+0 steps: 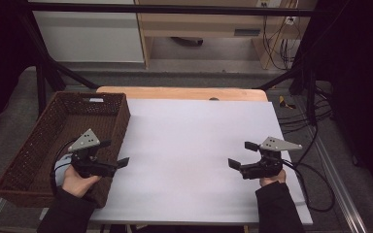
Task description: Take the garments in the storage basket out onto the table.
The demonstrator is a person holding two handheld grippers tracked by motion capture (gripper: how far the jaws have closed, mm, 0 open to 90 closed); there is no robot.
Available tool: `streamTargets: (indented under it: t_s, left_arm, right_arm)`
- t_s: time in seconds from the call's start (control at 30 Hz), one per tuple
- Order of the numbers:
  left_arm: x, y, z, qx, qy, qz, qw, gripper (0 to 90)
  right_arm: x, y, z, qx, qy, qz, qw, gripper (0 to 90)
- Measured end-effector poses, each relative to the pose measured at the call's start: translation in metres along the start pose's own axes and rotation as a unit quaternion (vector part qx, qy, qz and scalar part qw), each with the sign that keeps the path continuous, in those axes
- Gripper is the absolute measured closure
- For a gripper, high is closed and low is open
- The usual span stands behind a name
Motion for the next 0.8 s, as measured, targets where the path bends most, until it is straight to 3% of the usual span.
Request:
streamTargets:
  t_s: [0.8]
  left_arm:
    - [-0.0034, 0.0040, 0.0002, -0.006, -0.004, 0.012, 0.9999, 2.9]
  right_arm:
    - [0.0024, -0.0029, -0.0002, 0.001, 0.001, 0.005, 1.0000, 3.3]
Point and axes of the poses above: each handheld gripper's, and its own axes: y roughly backward along the jaws, x roughly out of its underside, z roughly to its left, the point moved 6 cm from there along -y, roughly forward along the jaws, and after that the axes turned 12 degrees about -x, right-handed, at the moved point
